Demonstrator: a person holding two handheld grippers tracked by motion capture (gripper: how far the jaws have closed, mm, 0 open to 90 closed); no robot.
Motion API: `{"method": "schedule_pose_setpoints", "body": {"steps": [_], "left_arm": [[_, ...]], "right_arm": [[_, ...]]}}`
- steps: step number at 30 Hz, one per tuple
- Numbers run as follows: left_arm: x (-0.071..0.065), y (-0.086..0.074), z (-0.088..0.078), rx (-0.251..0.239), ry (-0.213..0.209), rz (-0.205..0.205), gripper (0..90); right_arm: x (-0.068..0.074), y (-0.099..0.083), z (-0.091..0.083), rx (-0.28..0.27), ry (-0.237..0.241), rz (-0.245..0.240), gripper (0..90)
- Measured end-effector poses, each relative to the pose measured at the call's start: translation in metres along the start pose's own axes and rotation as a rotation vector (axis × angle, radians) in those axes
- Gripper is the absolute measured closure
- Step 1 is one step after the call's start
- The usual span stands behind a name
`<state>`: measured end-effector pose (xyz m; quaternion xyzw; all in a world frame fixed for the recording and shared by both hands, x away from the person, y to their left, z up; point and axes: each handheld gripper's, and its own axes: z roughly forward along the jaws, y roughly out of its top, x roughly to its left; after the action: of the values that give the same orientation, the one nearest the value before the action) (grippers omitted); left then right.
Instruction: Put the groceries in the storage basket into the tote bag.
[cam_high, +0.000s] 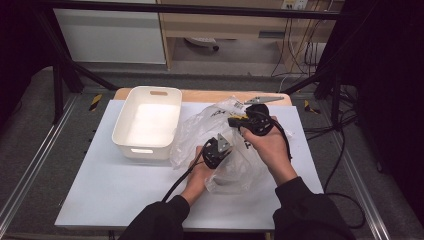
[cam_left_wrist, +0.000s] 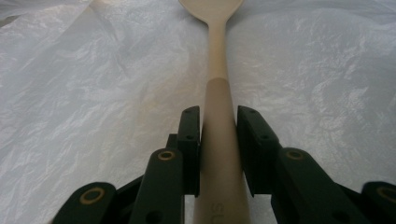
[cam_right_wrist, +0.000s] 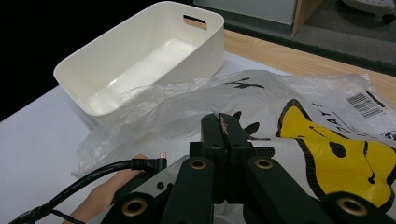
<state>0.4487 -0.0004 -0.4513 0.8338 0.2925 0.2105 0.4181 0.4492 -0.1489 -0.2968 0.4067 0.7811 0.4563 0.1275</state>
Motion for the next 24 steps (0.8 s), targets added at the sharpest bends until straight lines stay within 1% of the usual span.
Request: {"method": "schedule_pose_setpoints", "body": {"steps": [1,2,4,6,8,9,10,11,12,14,16,17,18,19,20,21,22,23,24], "left_arm": [[0.001,0.0,0.0,0.001,-0.005,-0.011,71.2],[0.001,0.001,0.0,-0.001,-0.001,-0.012,71.2],[0.001,0.001,0.002,0.006,0.012,0.018,71.2],[0.001,-0.001,0.005,0.021,0.005,-0.002,71.2],[0.001,-0.003,0.009,0.054,0.001,-0.002,71.2],[0.001,-0.003,0.009,0.076,0.002,0.014,71.2],[0.001,-0.002,0.008,0.073,0.004,0.014,71.2],[0.0,-0.002,0.009,0.062,0.003,-0.01,71.1],[0.001,-0.002,0.009,0.061,0.005,-0.015,71.1],[0.002,-0.003,0.009,0.074,-0.003,-0.023,70.9],[0.004,-0.003,0.009,0.072,-0.008,-0.034,70.4],[0.005,-0.002,0.009,0.074,-0.008,-0.04,68.5],[0.005,-0.003,0.008,0.075,-0.011,-0.054,63.1],[0.005,-0.003,0.007,0.078,-0.01,-0.059,57.9],[0.004,-0.003,0.006,0.078,-0.005,-0.05,55.8],[0.002,-0.004,0.004,0.084,0.023,-0.013,54.2],[0.001,-0.004,0.002,0.092,0.041,0.013,52.1],[0.001,-0.005,0.0,0.089,0.034,0.007,49.4],[0.0,-0.006,-0.002,0.085,0.034,-0.012,48.3]], "right_arm": [[0.0,0.0,0.0,-0.001,0.0,-0.002,90.0],[0.0,0.0,0.0,-0.001,0.0,-0.001,90.0],[0.0,0.0,0.001,0.003,-0.001,-0.004,90.0],[0.001,0.0,0.001,0.007,0.001,-0.007,90.0],[0.001,-0.001,0.002,0.007,0.003,-0.007,90.0],[0.002,-0.001,0.002,0.009,0.002,-0.007,90.0],[0.002,-0.001,0.002,0.01,0.003,-0.007,90.0],[0.002,-0.001,0.003,0.012,0.002,-0.007,90.0],[0.001,-0.001,0.003,0.011,0.004,-0.005,90.0],[0.001,-0.002,0.004,0.013,0.003,-0.006,90.0],[0.001,-0.003,0.004,0.017,0.002,-0.004,90.0],[0.001,-0.003,0.004,0.019,0.003,-0.003,90.0],[0.0,-0.003,0.005,0.019,0.002,-0.002,90.0],[0.0,-0.003,0.005,0.019,0.002,-0.001,90.0],[0.0,-0.004,0.005,0.018,0.004,0.001,90.0],[0.0,-0.004,0.005,0.017,0.003,0.001,90.0],[-0.001,-0.004,0.005,0.016,0.002,0.0,90.0],[-0.001,-0.004,0.005,0.018,0.002,0.0,90.0],[-0.001,-0.004,0.005,0.018,0.002,0.0,90.0]]}}
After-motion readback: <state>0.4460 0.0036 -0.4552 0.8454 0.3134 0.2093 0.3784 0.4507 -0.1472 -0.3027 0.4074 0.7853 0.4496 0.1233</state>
